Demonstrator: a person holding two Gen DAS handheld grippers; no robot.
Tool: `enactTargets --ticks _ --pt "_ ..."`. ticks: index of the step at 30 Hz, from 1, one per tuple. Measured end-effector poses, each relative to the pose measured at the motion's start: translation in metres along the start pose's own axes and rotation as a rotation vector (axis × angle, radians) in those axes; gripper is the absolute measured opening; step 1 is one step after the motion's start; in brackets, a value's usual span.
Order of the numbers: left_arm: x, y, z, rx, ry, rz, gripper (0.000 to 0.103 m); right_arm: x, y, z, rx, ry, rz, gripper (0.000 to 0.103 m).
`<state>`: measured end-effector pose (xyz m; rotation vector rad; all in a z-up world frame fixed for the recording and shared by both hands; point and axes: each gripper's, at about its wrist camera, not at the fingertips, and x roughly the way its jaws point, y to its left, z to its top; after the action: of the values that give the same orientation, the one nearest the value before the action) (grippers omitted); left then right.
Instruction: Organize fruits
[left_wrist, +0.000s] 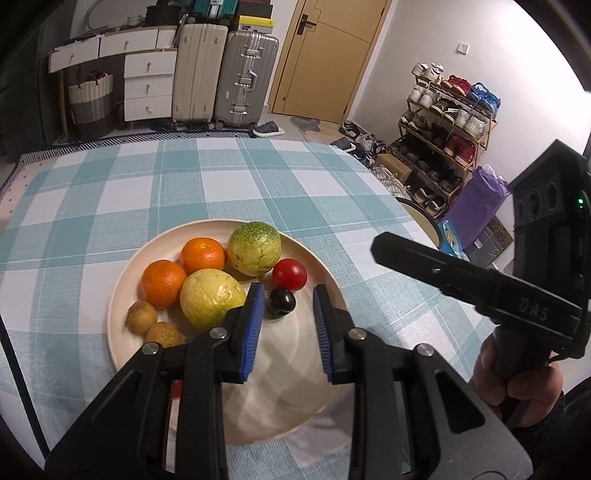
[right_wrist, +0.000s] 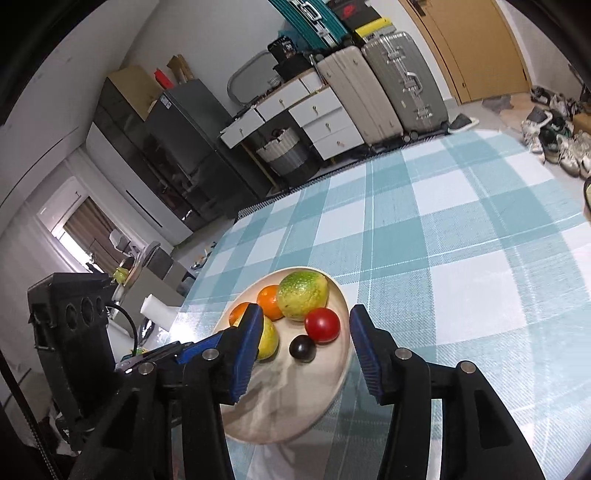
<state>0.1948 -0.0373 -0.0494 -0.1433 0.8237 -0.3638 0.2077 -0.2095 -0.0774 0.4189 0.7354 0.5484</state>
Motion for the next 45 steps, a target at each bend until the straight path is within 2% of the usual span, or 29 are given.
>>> enactTargets --ticks 4,6,11,15,16,19,22,24,31,33,38,45 --pt "-0.019 -0.006 -0.001 0.011 -0.029 0.015 0.033 -0.017 0.011 -0.001 -0.024 -0.032 0.006 0.055" --pt "-0.03 -0.01 -0.002 0.021 -0.044 0.034 0.039 -0.026 0.018 -0.002 -0.04 -0.052 0.006 0.063" --pt "-0.059 -0.011 -0.007 0.013 -0.102 0.093 0.066 -0.049 0.032 -0.007 -0.079 -0.106 -0.011 0.077" --pt "-0.082 -0.009 -0.013 -0.001 -0.145 0.127 0.073 -0.065 0.035 -0.012 -0.075 -0.138 -0.026 0.082" --pt "-0.087 -0.009 -0.013 0.0 -0.153 0.137 0.079 -0.07 0.036 -0.013 -0.074 -0.151 -0.036 0.085" --pt "-0.107 -0.007 -0.015 0.009 -0.219 0.229 0.086 -0.078 0.04 -0.018 -0.084 -0.161 -0.06 0.093" --pt "-0.124 -0.002 -0.014 0.004 -0.265 0.304 0.102 -0.084 0.047 -0.024 -0.106 -0.176 -0.081 0.095" --pt "-0.137 -0.001 -0.016 0.006 -0.308 0.327 0.102 -0.091 0.055 -0.03 -0.144 -0.222 -0.108 0.098" --pt "-0.158 -0.008 -0.027 0.063 -0.378 0.346 0.102 -0.109 0.084 -0.057 -0.319 -0.427 -0.212 0.102" --pt "-0.164 -0.01 -0.031 0.077 -0.396 0.368 0.102 -0.11 0.091 -0.062 -0.355 -0.436 -0.208 0.102" --pt "-0.17 -0.014 -0.036 0.062 -0.399 0.353 0.102 -0.109 0.099 -0.073 -0.415 -0.46 -0.229 0.102" --pt "-0.178 -0.014 -0.049 -0.002 -0.446 0.352 0.102 -0.111 0.093 -0.084 -0.41 -0.488 -0.234 0.102"
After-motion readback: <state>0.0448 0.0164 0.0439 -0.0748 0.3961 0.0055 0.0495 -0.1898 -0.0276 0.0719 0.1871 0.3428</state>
